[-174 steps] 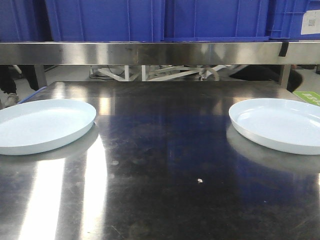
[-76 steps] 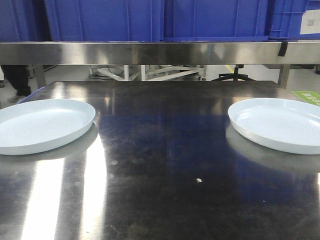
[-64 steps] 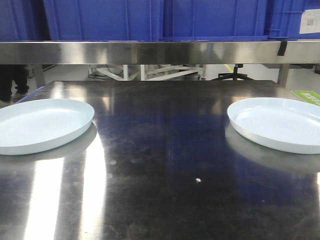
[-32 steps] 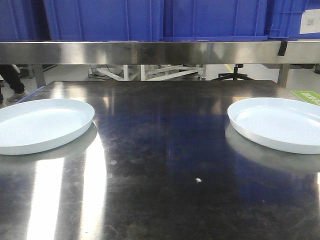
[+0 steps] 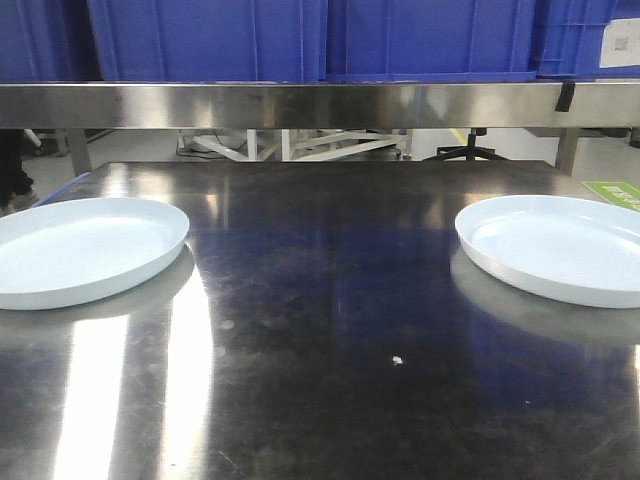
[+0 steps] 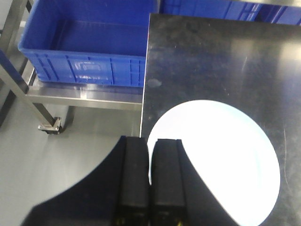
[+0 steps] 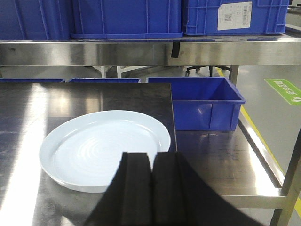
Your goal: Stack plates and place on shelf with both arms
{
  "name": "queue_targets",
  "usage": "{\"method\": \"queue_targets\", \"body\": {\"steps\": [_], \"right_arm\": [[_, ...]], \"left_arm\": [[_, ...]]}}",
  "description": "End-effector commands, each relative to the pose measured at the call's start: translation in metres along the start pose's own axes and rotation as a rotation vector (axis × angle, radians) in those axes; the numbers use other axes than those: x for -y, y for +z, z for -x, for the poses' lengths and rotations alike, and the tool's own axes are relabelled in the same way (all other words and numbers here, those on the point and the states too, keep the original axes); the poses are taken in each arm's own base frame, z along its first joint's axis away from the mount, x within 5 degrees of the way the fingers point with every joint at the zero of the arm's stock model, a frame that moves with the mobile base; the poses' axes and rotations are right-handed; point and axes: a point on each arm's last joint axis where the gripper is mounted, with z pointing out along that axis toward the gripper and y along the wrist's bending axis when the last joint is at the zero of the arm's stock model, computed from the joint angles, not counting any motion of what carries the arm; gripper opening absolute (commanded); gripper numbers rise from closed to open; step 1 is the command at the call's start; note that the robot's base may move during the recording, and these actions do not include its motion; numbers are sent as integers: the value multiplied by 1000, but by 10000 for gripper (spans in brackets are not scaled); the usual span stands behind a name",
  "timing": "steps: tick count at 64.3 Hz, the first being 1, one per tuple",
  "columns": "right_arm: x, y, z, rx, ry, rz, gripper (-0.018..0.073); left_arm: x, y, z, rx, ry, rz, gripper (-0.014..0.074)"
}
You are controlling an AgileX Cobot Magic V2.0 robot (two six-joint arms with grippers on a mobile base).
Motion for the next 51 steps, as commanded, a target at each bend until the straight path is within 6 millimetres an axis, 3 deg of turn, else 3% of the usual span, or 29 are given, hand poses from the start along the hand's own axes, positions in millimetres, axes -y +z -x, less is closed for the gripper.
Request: {"method": "queue_targets", "body": {"steps": [1, 25, 37, 42, 51], "right_arm": [[-1, -2, 9, 109, -2, 4, 56], [-1, -2, 13, 154, -7, 8, 56], [-2, -8, 38, 251, 75, 25, 56], [-3, -9, 52, 183, 148, 21, 56], [-3, 2, 73, -128, 160, -29, 56]], "left_arm": [[3, -12, 18, 136, -5, -19, 83], [3, -13, 19, 147, -5, -19, 83], [3, -13, 19, 147, -5, -19, 83], [3, -13, 19, 147, -5, -19, 83], [3, -12, 19, 145, -5, -19, 83]]}}
